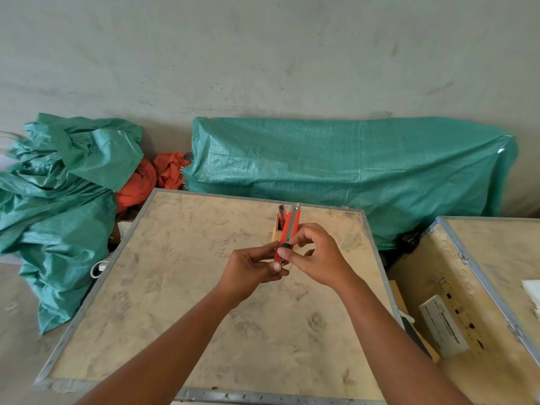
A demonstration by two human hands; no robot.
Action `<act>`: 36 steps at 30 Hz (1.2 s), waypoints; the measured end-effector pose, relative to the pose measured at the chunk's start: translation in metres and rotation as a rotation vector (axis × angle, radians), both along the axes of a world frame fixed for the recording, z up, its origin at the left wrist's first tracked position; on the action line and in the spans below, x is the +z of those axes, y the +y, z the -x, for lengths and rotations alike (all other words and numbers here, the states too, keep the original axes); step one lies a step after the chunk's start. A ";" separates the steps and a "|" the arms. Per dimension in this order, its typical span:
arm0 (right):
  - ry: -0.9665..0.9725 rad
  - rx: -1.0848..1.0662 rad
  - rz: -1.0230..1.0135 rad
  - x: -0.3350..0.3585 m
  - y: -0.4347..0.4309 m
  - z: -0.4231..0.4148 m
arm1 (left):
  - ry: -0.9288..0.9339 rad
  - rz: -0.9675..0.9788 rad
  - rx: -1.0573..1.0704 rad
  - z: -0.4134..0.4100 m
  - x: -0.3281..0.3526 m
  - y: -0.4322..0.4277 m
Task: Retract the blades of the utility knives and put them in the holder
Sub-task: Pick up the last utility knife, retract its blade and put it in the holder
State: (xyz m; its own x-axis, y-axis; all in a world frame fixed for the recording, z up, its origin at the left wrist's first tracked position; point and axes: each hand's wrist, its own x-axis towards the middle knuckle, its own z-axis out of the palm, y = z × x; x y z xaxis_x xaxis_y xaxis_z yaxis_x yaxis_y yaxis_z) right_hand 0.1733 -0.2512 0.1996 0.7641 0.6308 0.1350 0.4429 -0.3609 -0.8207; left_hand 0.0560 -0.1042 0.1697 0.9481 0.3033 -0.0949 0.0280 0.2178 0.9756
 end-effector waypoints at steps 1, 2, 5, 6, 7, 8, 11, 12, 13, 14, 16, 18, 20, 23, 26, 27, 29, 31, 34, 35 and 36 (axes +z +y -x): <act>0.019 0.015 0.006 0.000 -0.003 -0.003 | 0.000 0.003 0.002 -0.003 0.000 -0.002; 0.049 0.036 0.007 0.000 -0.007 -0.007 | 0.001 0.009 0.006 -0.006 -0.001 -0.004; 0.075 0.056 -0.004 -0.003 -0.014 -0.020 | 0.011 0.017 0.017 -0.017 -0.003 -0.009; 0.059 0.044 -0.008 -0.005 -0.016 -0.025 | 0.015 0.013 0.016 -0.020 -0.004 -0.012; 0.032 0.028 -0.011 -0.008 -0.016 -0.029 | 0.018 0.006 0.012 -0.024 -0.005 -0.014; -0.003 0.010 -0.018 -0.010 -0.017 -0.033 | 0.022 0.000 0.009 -0.028 -0.006 -0.017; -0.046 -0.024 -0.067 -0.014 -0.020 -0.046 | 0.035 -0.008 0.011 -0.041 -0.006 -0.022; -0.005 -0.026 -0.082 -0.015 -0.022 -0.051 | 0.042 -0.010 0.016 -0.047 -0.006 -0.023; 0.063 -0.034 -0.101 -0.016 -0.023 -0.057 | 0.054 -0.012 0.023 -0.051 -0.007 -0.024; 0.129 -0.049 -0.118 -0.019 -0.024 -0.064 | 0.068 -0.017 0.028 -0.056 -0.008 -0.025; 0.178 -0.083 -0.141 -0.026 -0.025 -0.083 | 0.107 -0.050 0.031 -0.068 -0.012 -0.026; 0.192 -0.090 -0.130 -0.033 -0.024 -0.101 | 0.148 -0.112 0.020 -0.083 -0.017 -0.025; 0.216 -0.090 -0.110 -0.037 -0.023 -0.117 | 0.186 -0.180 0.009 -0.101 -0.024 -0.022; 0.245 -0.094 -0.083 -0.041 -0.015 -0.142 | 0.224 -0.300 -0.009 -0.131 -0.033 -0.010; 0.223 -0.123 -0.073 -0.048 -0.002 -0.163 | 0.256 -0.421 -0.037 -0.153 -0.039 0.001; 0.211 -0.137 -0.067 -0.053 0.004 -0.171 | 0.269 -0.452 -0.032 -0.162 -0.042 0.005; 0.175 -0.167 -0.060 -0.067 0.017 -0.187 | 0.289 -0.508 0.016 -0.179 -0.048 0.012; 0.125 -0.198 -0.056 -0.081 0.030 -0.201 | 0.314 -0.516 0.090 -0.194 -0.058 0.021; 0.060 -0.235 -0.039 -0.102 0.048 -0.216 | 0.359 -0.518 0.180 -0.209 -0.074 0.030; 0.046 -0.242 -0.035 -0.108 0.053 -0.218 | 0.385 -0.553 0.201 -0.214 -0.080 0.033; 0.037 -0.244 -0.031 -0.115 0.057 -0.220 | 0.413 -0.581 0.215 -0.217 -0.086 0.035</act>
State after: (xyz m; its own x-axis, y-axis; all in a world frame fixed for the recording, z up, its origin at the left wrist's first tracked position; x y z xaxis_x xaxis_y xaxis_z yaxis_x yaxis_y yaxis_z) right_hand 0.3937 -0.1945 0.0844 0.8981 0.4229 0.1205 0.3150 -0.4275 -0.8474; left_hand 0.2734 -0.0693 0.0832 0.7841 0.5882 -0.1982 0.4320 -0.2878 0.8547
